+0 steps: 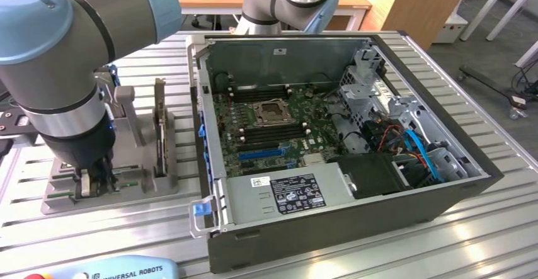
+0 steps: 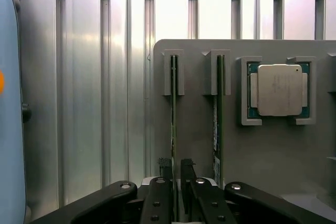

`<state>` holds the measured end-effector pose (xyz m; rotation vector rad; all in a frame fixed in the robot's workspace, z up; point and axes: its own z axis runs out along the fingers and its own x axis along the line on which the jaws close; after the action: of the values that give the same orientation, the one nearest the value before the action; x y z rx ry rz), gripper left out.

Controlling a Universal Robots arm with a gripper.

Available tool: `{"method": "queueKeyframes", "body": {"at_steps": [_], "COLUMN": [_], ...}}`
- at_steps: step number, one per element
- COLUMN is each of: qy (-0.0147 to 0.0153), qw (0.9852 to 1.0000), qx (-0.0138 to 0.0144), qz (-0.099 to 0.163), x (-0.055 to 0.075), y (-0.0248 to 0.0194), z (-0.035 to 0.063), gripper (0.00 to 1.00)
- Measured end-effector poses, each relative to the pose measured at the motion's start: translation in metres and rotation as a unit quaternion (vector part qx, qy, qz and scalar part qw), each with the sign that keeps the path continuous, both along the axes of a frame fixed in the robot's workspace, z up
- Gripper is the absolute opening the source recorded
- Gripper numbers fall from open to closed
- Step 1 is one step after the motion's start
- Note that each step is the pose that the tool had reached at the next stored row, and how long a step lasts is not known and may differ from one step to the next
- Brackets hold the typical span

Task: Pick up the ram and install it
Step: 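Pick up the ram and move it above insertion slot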

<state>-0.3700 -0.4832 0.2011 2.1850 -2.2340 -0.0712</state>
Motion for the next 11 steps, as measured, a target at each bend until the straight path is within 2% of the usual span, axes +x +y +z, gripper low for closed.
{"method": "queueKeyframes", "body": {"at_steps": [11], "qy": [0.0], "qw": [1.0], "qx": [0.0001], "qz": [0.0], "x": [0.0006], "y": [-0.0016], "z": [0.0], "gripper": [0.21]}}
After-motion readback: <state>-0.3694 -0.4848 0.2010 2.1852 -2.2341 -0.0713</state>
